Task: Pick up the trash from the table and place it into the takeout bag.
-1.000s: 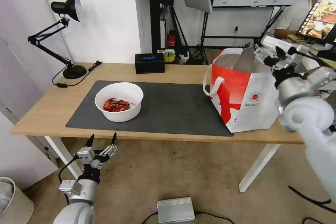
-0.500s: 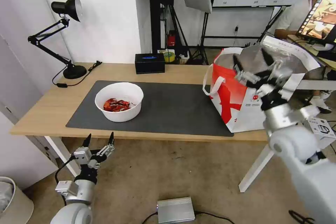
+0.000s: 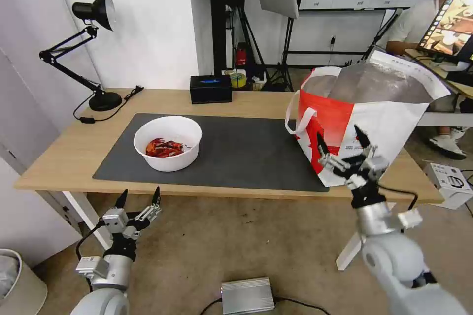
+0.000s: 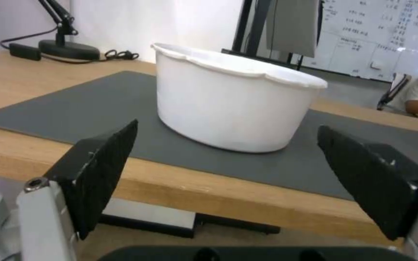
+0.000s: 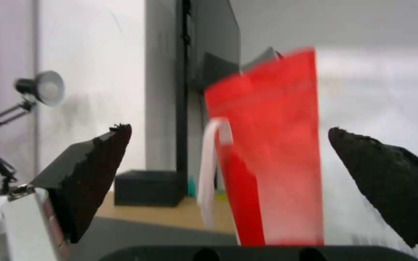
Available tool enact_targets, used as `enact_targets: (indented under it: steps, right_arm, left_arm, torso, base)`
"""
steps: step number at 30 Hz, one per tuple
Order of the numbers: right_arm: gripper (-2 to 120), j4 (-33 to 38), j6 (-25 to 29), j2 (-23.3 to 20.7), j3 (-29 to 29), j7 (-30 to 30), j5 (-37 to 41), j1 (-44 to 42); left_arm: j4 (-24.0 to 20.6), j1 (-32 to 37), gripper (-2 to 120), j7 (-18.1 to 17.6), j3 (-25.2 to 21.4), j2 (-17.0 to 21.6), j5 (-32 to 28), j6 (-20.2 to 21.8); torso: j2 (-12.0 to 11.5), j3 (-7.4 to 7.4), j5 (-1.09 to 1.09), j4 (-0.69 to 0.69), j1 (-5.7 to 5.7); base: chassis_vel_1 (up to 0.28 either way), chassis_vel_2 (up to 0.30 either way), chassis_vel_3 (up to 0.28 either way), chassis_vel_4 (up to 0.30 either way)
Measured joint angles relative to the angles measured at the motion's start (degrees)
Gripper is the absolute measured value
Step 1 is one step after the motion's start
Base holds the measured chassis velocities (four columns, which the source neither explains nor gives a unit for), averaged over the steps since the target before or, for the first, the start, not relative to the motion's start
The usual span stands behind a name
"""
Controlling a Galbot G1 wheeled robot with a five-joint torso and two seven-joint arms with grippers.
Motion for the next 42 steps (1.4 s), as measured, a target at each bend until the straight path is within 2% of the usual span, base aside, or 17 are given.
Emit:
enact_targets:
  steps: [5, 14, 26, 42]
  right_arm:
    - [100, 1.3, -3.8, 3.3, -1.6, 5.5, -5.5, -4.5]
    - [100, 3.1, -6.9, 5.8, -3.0, 9.7, -9.8, -9.6]
    - [100, 6.6, -8.1, 8.6, -4.5, 10.8, -12.3, -13.7]
    - [100, 5.8, -9.2, 8.3, -4.4, 10.8, -13.5, -13.4]
  left_arm:
    - [-0.2, 0.0, 100, 0.0, 0.2, -0.2, 0.0, 0.0]
    - [-0.2, -0.4, 100, 0.1, 0.8, -0.1, 0.1, 0.0]
    - [-0.2, -0.7, 100, 0.3, 1.6, 0.5, 0.3, 0.1]
    - [0.1, -1.4, 100, 0.2, 1.6, 0.6, 0.2, 0.3]
  torso:
    - [0.0, 0.00, 0.01, 0.00, 0.00]
    - [0.0, 0.01, 0.00, 0.00, 0.00]
    - [0.0, 0.00, 0.01, 0.00, 0.00]
    - [0.0, 0.01, 0.01, 0.00, 0.01]
  base:
    - [0.000, 0.000, 0.000, 0.000]
    - [0.000, 0.000, 0.000, 0.000]
    - [0.000, 0.000, 0.000, 0.000]
    - [0.000, 0.000, 0.000, 0.000]
